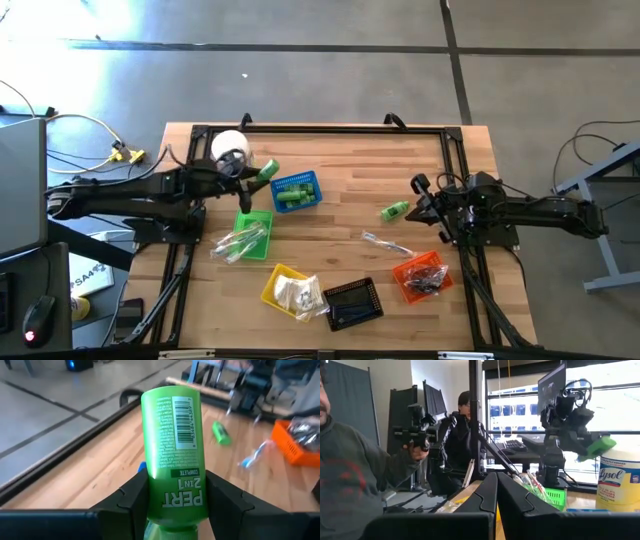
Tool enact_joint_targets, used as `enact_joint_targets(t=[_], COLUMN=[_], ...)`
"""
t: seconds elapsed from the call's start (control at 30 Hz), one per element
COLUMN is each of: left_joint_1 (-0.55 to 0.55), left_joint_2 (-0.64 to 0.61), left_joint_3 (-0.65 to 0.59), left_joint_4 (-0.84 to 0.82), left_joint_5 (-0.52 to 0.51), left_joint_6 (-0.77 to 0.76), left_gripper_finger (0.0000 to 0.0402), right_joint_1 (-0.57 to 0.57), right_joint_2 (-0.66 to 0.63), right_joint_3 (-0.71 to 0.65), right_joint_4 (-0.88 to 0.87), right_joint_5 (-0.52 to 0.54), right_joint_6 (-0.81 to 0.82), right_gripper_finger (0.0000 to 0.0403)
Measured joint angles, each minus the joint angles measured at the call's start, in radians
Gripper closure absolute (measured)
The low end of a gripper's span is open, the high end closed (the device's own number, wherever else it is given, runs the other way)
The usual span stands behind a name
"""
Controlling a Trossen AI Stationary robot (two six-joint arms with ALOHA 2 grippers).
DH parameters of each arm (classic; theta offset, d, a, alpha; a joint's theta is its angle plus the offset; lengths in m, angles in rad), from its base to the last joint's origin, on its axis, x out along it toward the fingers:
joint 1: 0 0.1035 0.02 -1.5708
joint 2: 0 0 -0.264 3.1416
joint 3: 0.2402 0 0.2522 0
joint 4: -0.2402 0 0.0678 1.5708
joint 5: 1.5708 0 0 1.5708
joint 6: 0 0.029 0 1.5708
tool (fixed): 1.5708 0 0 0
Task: Pick & Place Travel size toiletries
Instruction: Put the green shampoo into the blue bin
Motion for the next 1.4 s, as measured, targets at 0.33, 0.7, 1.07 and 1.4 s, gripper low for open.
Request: enact_joint_targets(t=[0.33,0.7,1.07,1.4], left_joint_1=[0.0,0.0,0.001,0.001], left_joint_2=[0.217,0.531,0.818,0.851], left_joint_3=[0.1,0.22,0.326,0.337], left_joint_4=[0.023,-0.106,-0.158,-0.162], left_joint_5=[0.042,0.05,0.019,0.01], left_joint_6=[0.05,-0.008,0.052,0.098], left_gripper_finger=[0.0251,0.025,0.025,0.0248], right_joint_1=[0.0,0.0,0.0,0.0], right_joint_2=[0.002,0.002,0.002,0.002], right_joint_3=[0.0,0.0,0.0,0.0], right_joint_4=[-0.008,-0.023,-0.024,-0.027], right_joint_5=[0.014,0.013,0.013,0.01], right_joint_6=[-0.001,-0.003,0.001,0.007], right_gripper_finger=[0.0401,0.0401,0.0401,0.0401])
